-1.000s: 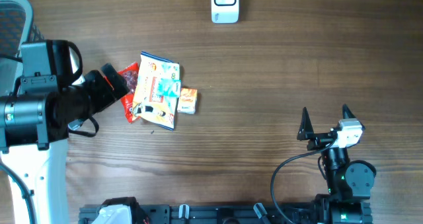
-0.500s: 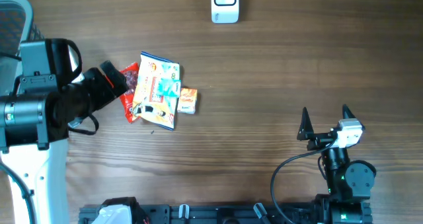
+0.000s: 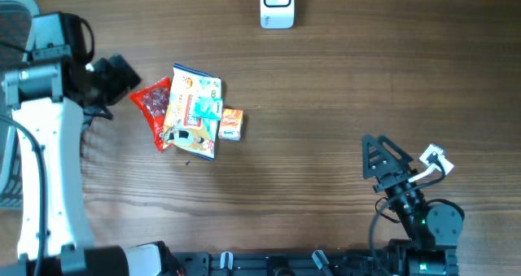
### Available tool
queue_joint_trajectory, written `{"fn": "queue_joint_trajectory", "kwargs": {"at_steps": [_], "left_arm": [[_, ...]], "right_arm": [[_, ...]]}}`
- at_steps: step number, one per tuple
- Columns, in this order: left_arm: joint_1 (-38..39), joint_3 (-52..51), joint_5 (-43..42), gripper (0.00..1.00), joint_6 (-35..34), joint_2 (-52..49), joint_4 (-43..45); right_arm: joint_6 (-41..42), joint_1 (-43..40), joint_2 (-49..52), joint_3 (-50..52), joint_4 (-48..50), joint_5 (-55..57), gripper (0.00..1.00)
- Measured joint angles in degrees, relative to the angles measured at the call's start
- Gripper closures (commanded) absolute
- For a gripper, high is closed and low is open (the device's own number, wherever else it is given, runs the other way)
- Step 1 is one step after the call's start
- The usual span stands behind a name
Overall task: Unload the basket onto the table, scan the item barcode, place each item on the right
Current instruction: 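Reach the right gripper toward the pile of packages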
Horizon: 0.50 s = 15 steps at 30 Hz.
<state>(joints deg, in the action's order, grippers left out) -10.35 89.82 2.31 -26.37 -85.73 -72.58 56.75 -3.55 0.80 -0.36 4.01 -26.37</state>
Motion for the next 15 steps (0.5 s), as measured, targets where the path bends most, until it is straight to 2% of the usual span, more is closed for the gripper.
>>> {"fn": "queue_joint_trajectory", "kwargs": {"at_steps": [1,3,6,9,15], "left_arm": [[-2.2,-0.1,-0.2,0.0,-0.2,-1.8,0.0],[-3.8,-0.2,-1.0,0.0,-0.5,-2.8,0.0],[-4.4,-0.3,-2.9,0.0,-0.6,-3.0,0.6],[-4.4,-0.3,-3.5,0.0,-0.7,-3.0,0.7],[-4.4,-0.3,-3.9,0.0,-0.8,-3.0,0.7]], "right_arm": [[3.7,0.0,0.0,0.0,4.1,-2.2,0.0],[5.8,0.0,0.0,0.0,9.4,-5.6,0.01],[5.2,0.0,1.7,-1.6,9.6,-9.4,0.01],[-1.1,0.0,10.3,-10.3,6.0,-12.9,0.01],[-23.5,0.0,37.0,-38.6,-17.2,-19.1,0.01]]}}
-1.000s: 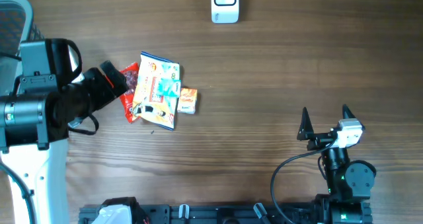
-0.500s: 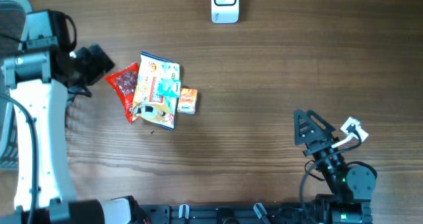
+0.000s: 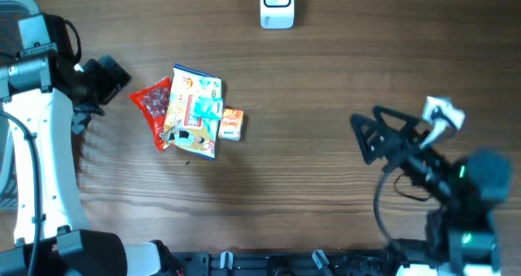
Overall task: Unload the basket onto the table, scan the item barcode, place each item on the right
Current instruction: 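Reach the right gripper toward the pile of packages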
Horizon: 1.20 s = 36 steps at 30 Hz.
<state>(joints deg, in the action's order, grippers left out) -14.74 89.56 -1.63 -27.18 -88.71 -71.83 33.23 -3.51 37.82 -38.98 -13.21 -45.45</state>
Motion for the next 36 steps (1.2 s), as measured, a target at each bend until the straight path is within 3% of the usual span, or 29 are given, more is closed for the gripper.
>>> {"fn": "queue_joint_trajectory", "kwargs": {"at_steps": [3,6,10,14,17,19,20,22,23,24,36], "left_arm": [[0.0,0.0,0.0,0.0,0.0,0.0,0.1],[0.0,0.0,0.0,0.0,0.0,0.0,0.0],[0.0,0.0,0.0,0.0,0.0,0.0,0.0],[0.0,0.0,0.0,0.0,0.0,0.0,0.1],[0.0,0.0,0.0,0.0,0.0,0.0,0.0],[0.0,0.0,0.0,0.0,0.0,0.0,0.1],[0.0,0.0,0.0,0.0,0.0,0.0,0.1],[0.0,0.0,0.0,0.0,0.0,0.0,0.1],[0.0,0.0,0.0,0.0,0.0,0.0,0.0],[0.0,0.0,0.0,0.0,0.0,0.0,0.0],[0.0,0.0,0.0,0.0,0.0,0.0,0.1]], "right_arm": [[-10.8,3.8,16.3,-14.5,-14.6,-5.0,0.01],[-16.7,13.6,28.7,-23.1,-20.0,-4.8,0.0],[-18.5,27.3,40.9,-26.1,-13.5,-3.1,0.0],[-9.7,32.5,49.9,-26.4,-2.7,-2.6,0.01],[-6.7,34.8,57.0,-26.4,1.2,-0.2,0.2],[-4.5,37.3,62.1,-26.6,1.9,4.5,0.38],[-3.3,38.4,64.2,-26.6,2.6,6.2,0.47],[-2.5,40.6,68.3,-26.8,6.6,8.4,0.79],[-2.3,41.5,69.8,-26.7,8.2,9.0,0.91],[-2.2,42.3,71.1,-26.8,9.9,9.5,0.96],[-0.3,45.4,73.7,-26.8,12.1,24.9,0.96]]}}
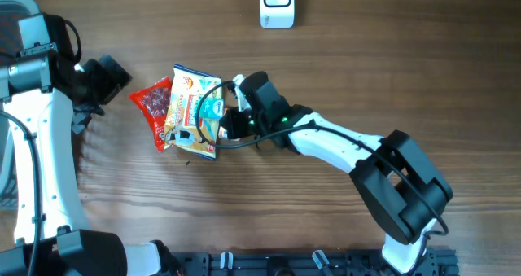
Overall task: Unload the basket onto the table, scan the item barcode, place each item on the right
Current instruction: 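Reach the right gripper toward the pile of packages, then grasp the orange tissue pack with the right gripper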
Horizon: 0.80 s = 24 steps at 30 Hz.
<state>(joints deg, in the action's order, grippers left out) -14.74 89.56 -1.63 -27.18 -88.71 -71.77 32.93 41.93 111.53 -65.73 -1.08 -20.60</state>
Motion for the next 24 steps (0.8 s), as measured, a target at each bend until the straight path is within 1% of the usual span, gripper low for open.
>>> {"fn": "queue_joint_trajectory", "kwargs": {"at_steps": [4,9,11,15,19,21,24], "left_arm": [[0.0,0.0,0.0,0.0,0.0,0.0,0.0],[0.0,0.0,0.0,0.0,0.0,0.0,0.0],[0.0,0.0,0.0,0.0,0.0,0.0,0.0],[0.0,0.0,0.0,0.0,0.0,0.0,0.0],[0.0,0.0,0.0,0.0,0.0,0.0,0.0],[0.0,0.0,0.0,0.0,0.0,0.0,0.0],[0.0,0.0,0.0,0.0,0.0,0.0,0.0]], "right_arm": [[3.4,0.1,2.1,0.0,-0.2,2.9,0.96],[5.5,0.0,2.7,-0.5,-6.5,7.9,0.96],[7.7,-0.7,2.5,-1.3,-9.6,8.8,0.96],[8.4,-6.0,-0.3,-1.3,-18.4,11.2,0.96],[5.5,-10.2,-4.5,-1.0,-24.2,14.3,0.96],[3.8,-10.6,-9.1,-1.0,-26.8,16.5,0.92],[2.1,-10.4,-13.3,-1.0,-26.8,17.1,0.83]]}}
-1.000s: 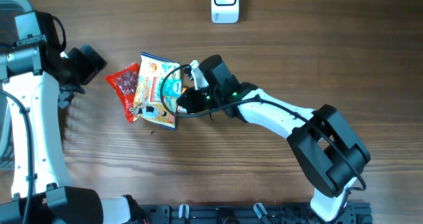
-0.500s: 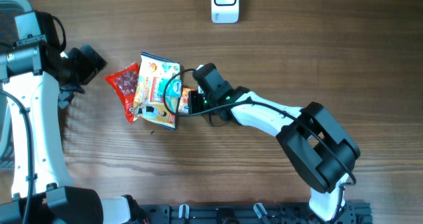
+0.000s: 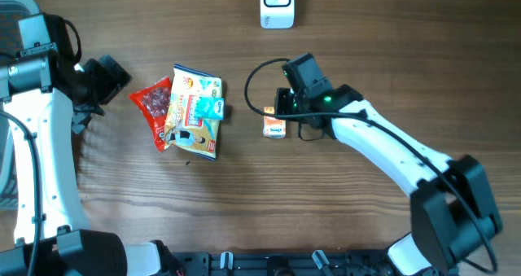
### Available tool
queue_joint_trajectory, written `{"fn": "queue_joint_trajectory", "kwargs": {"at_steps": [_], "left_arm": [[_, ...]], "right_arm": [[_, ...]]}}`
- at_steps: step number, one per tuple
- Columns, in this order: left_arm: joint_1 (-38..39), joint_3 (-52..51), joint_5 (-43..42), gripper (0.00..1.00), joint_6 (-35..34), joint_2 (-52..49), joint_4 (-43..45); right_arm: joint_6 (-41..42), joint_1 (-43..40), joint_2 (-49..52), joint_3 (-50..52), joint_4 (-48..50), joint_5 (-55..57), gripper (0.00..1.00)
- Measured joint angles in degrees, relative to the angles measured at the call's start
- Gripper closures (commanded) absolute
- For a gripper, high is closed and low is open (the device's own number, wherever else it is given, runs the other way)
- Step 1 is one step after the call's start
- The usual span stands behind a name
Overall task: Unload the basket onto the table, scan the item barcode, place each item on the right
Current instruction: 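Grasp the orange tissue pack with the right gripper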
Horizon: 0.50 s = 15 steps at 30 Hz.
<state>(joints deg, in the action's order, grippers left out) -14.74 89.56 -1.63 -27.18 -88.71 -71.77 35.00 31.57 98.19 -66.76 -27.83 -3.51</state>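
Observation:
In the overhead view a small orange box [image 3: 274, 129] sits at the tips of my right gripper [image 3: 278, 118], which is shut on it, right of the snack pile and clear of it. The white barcode scanner [image 3: 277, 6] stands at the table's far edge, well beyond the box. My left gripper [image 3: 108, 75] rests at the far left beside the pile, with nothing visibly in it; its fingers cannot be made out.
A colourful snack bag [image 3: 194, 111] lies left of the box, partly on top of a red packet [image 3: 152, 107]. A black cable loops from the right arm [image 3: 383, 142] above the box. The wooden table [image 3: 342, 219] fills the view.
My right gripper was at the orange box beside the snack bag. Now it is further right with the box, which is well apart from the bag. The left arm has not moved.
At first my right arm was folded at the lower right, with the orange box against the snack bag. Then the arm was raised there and the left arm had shifted slightly left. Later the right gripper was at the box, and now holds it clear of the pile.

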Motion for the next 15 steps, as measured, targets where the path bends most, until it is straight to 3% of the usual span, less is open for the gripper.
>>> {"fn": "queue_joint_trajectory", "kwargs": {"at_steps": [3,7,9,11,15], "left_arm": [[0.0,0.0,0.0,0.0,0.0,0.0,0.0],[0.0,0.0,0.0,0.0,0.0,0.0,0.0],[0.0,0.0,0.0,0.0,0.0,0.0,0.0],[0.0,0.0,0.0,0.0,0.0,0.0,0.0],[0.0,0.0,0.0,0.0,0.0,0.0,0.0]], "right_arm": [[-0.8,0.0,-0.6,0.0,0.2,0.0,0.6],[-1.3,0.0,-0.5,0.0,0.0,-0.3,0.58],[-1.3,0.1,-0.3,0.0,0.2,-0.8,0.52],[-1.3,0.5,1.1,0.0,0.7,-1.4,0.37],[-0.3,1.3,5.8,0.0,0.9,-1.6,0.32]]}}
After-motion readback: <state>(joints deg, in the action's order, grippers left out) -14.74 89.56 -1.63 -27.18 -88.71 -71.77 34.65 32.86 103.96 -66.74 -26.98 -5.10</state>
